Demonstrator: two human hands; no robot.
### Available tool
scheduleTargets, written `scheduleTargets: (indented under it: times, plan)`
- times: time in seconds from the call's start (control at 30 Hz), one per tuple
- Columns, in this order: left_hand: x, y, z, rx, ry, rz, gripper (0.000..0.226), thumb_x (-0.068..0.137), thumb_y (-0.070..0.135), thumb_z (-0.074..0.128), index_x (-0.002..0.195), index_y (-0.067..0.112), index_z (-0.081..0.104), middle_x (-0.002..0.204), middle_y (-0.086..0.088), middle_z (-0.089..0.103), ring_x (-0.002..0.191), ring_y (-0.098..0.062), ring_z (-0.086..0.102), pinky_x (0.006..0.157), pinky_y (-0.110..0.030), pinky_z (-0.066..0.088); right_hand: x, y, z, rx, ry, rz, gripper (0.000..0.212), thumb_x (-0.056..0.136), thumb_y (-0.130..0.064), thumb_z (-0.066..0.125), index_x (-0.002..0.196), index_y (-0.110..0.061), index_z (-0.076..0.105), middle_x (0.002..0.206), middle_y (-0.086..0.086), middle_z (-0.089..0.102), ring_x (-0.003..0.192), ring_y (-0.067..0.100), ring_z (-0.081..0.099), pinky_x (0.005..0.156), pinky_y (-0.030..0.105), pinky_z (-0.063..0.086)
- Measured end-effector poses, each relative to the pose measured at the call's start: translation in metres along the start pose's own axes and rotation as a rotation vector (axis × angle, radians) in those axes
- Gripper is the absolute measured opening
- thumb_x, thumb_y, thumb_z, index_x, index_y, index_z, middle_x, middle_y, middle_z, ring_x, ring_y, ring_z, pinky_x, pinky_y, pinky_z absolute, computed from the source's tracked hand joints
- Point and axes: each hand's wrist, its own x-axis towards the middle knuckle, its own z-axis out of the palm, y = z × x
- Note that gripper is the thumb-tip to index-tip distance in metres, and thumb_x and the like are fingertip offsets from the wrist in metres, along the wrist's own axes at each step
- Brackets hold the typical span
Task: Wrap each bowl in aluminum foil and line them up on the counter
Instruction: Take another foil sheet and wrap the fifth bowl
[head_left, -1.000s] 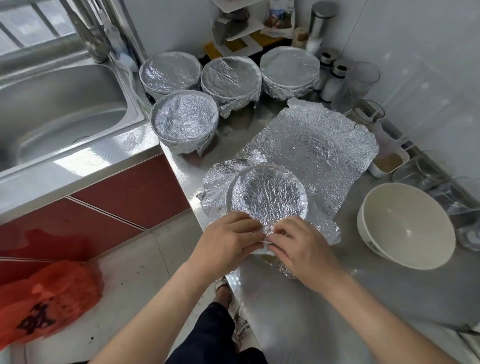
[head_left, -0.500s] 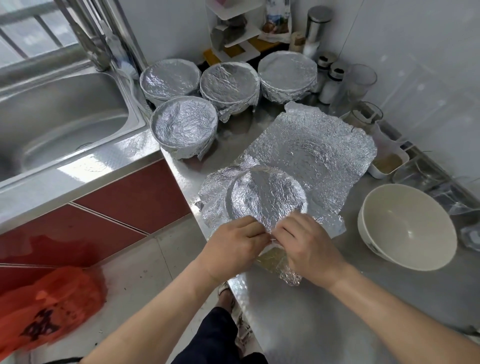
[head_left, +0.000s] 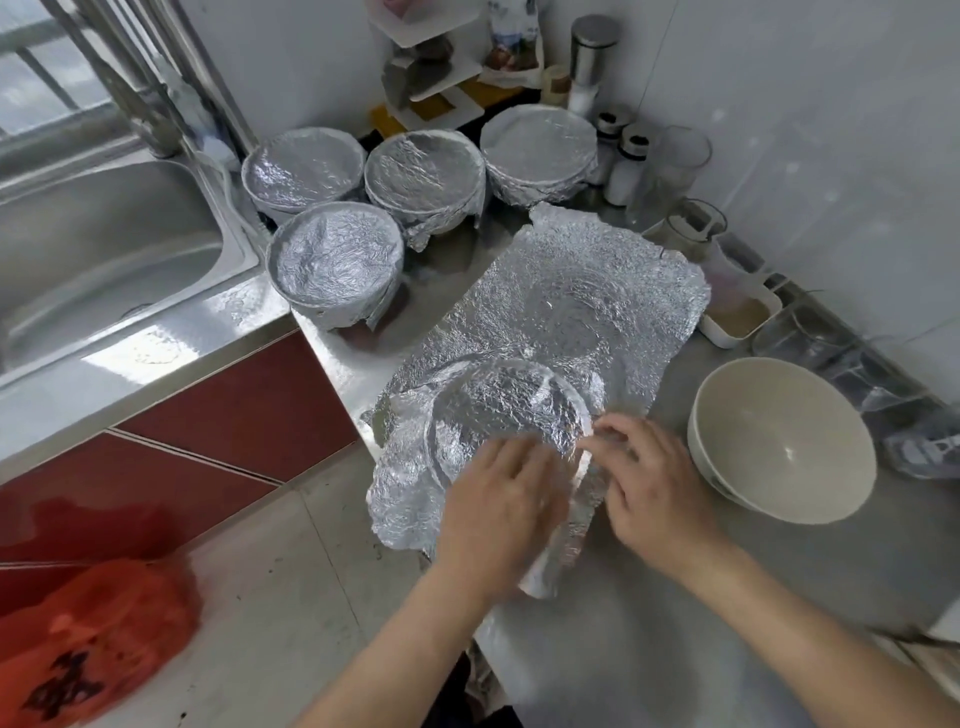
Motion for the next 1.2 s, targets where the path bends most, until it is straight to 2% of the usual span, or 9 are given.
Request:
scheduleTargets:
  times: [0.13,0.27,0.37,0.5,0.6,0.73,0.97,1.07,1.2]
  plan:
    - [0.002,-0.031,-0.006,0.132,-0.094,-0.199,0.049,0.095,0.041,0.041,0.128,0.009,0.060,0.137,-0.017,0.055,0.127,-0.036,0.051,0.101,-0.046,0.045,0.004,-0.027,0.002,0.339,0.166,0.466,0.024,0.084,-0.010,0.059,0.106,-0.011,0.067,0.093,-0.001,0.059,0.075,0.006,0.053,0.077,0.018,0.044]
    - [0.001,-0.030,0.000,0.172,-0.219,-0.210,0.058,0.094,0.045,0.038,0.133,0.006,0.054,0.144,-0.018,0.049,0.134,-0.036,0.044,0.110,-0.049,0.039,0.012,-0.041,0.016,0.446,0.159,0.736,0.023,0.084,-0.021,0.069,0.106,-0.016,0.065,0.083,-0.001,0.061,0.070,0.014,0.058,0.073,0.035,0.051]
    - [0.004,-0.033,-0.004,0.145,-0.130,-0.187,0.046,0.095,0.036,0.049,0.127,0.005,0.058,0.141,-0.018,0.051,0.132,-0.036,0.045,0.109,-0.046,0.039,0.016,-0.046,0.018,0.363,0.163,0.767,0.024,0.084,-0.020,0.068,0.107,-0.014,0.066,0.087,0.000,0.062,0.079,0.021,0.060,0.076,0.031,0.047]
    - [0.020,-0.051,-0.012,0.068,0.073,-0.296,0.035,0.090,0.019,0.056,0.122,0.006,0.062,0.134,-0.017,0.057,0.121,-0.037,0.048,0.102,-0.047,0.042,0.025,-0.048,0.010,0.269,0.199,0.761,0.021,0.087,-0.016,0.066,0.107,-0.011,0.068,0.091,-0.002,0.056,0.073,0.010,0.044,0.065,0.014,0.025]
    - [0.030,-0.066,-0.010,-0.040,0.114,-0.434,0.036,0.088,0.013,0.054,0.121,0.004,0.064,0.130,-0.017,0.059,0.117,-0.039,0.053,0.099,-0.047,0.043,0.034,-0.046,0.012,0.210,0.157,0.738,0.023,0.090,-0.017,0.062,0.112,-0.010,0.067,0.101,0.005,0.062,0.077,0.014,0.052,0.067,0.012,0.024]
    - [0.034,-0.070,-0.007,-0.213,0.169,-0.534,0.028,0.089,-0.001,0.060,0.115,0.003,0.069,0.119,-0.009,0.067,0.109,-0.029,0.062,0.094,-0.030,0.040,0.041,-0.044,0.018,0.185,0.119,0.752,0.023,0.092,-0.014,0.057,0.112,-0.009,0.068,0.103,0.007,0.066,0.090,0.019,0.058,0.068,0.014,0.025]
    - [0.033,-0.066,-0.011,-0.267,0.255,-0.660,0.022,0.088,0.007,0.068,0.110,0.007,0.072,0.099,0.004,0.061,0.090,-0.014,0.057,0.080,-0.016,0.034,0.044,-0.042,0.017,0.203,0.115,0.790,0.015,0.088,-0.015,0.061,0.099,-0.013,0.070,0.091,0.003,0.067,0.078,0.012,0.051,0.067,0.020,0.029]
    - [0.033,-0.070,-0.017,-0.267,0.187,-0.755,0.020,0.091,0.019,0.068,0.108,0.010,0.074,0.092,0.008,0.055,0.075,-0.012,0.054,0.073,-0.021,0.036,0.045,-0.043,0.016,0.209,0.121,0.799,0.012,0.088,-0.017,0.062,0.097,-0.013,0.069,0.089,0.004,0.067,0.076,0.011,0.047,0.067,0.020,0.028]
    - [0.035,-0.070,-0.021,-0.251,0.139,-0.758,0.016,0.091,0.021,0.067,0.101,0.011,0.076,0.085,0.003,0.063,0.077,-0.016,0.057,0.070,-0.026,0.036,0.048,-0.046,0.017,0.162,0.090,0.813,0.015,0.090,-0.016,0.060,0.099,-0.011,0.070,0.091,0.005,0.069,0.083,0.020,0.057,0.064,0.020,0.023]
